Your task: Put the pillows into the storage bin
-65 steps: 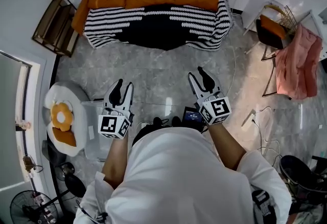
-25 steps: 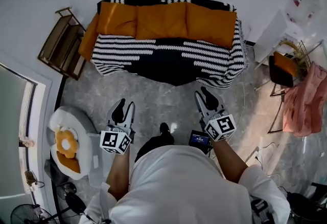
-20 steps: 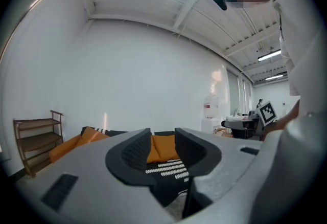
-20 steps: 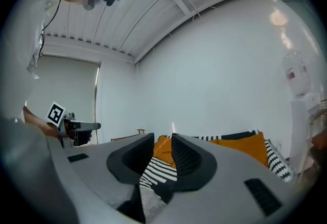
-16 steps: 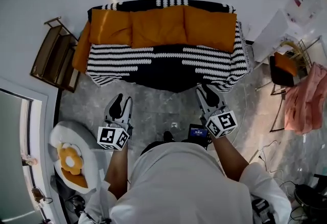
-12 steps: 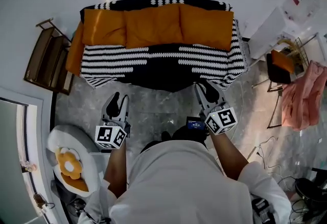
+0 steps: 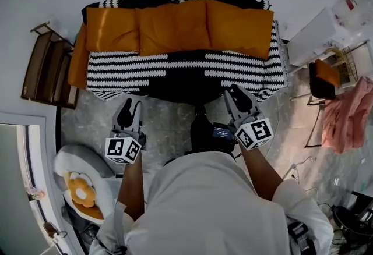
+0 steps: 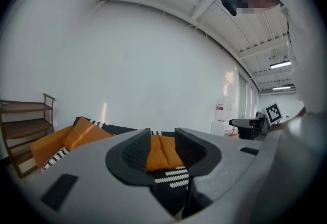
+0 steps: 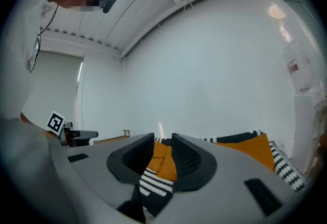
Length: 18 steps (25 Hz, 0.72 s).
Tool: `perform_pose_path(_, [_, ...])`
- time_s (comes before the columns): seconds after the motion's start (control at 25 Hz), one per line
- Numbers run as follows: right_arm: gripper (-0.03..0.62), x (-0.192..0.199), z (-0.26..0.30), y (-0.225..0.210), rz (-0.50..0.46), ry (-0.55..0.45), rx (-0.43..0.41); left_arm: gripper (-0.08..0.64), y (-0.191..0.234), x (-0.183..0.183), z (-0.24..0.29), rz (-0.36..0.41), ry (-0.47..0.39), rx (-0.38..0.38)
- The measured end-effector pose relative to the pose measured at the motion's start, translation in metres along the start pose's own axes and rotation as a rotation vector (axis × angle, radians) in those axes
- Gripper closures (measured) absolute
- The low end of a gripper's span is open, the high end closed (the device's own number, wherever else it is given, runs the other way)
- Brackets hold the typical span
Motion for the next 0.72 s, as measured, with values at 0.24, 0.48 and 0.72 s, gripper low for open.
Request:
perform_pose_path(0.24, [0.468,-0.009,0.094,-0.038,0.009,0.029,-0.074,0.410,0.031,-0.018,0.067,0.001,0.016,-0.056])
perform_pose_path(0.48, [0.468,-0.013,0.184,-0.075,0.022,0.052,-0.132,0.410,0.073,-0.027,0.137,-0.016,0.044,-0.108])
perform_pose_path(0.72, [0.458,0.007,0.242,-0.112,0.044,0.103,-0.142,0.410,0.107,-0.017,0.187,-0.053,0.089,-0.132])
Point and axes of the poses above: the fingertips, and each gripper's own axes: z forward along the fingers, y to its left, x out of its underside, the point moved 1 cm from there along -z, backward along the fingers, and after that the axes turned 9 degrees about x, right-handed, at the moved point
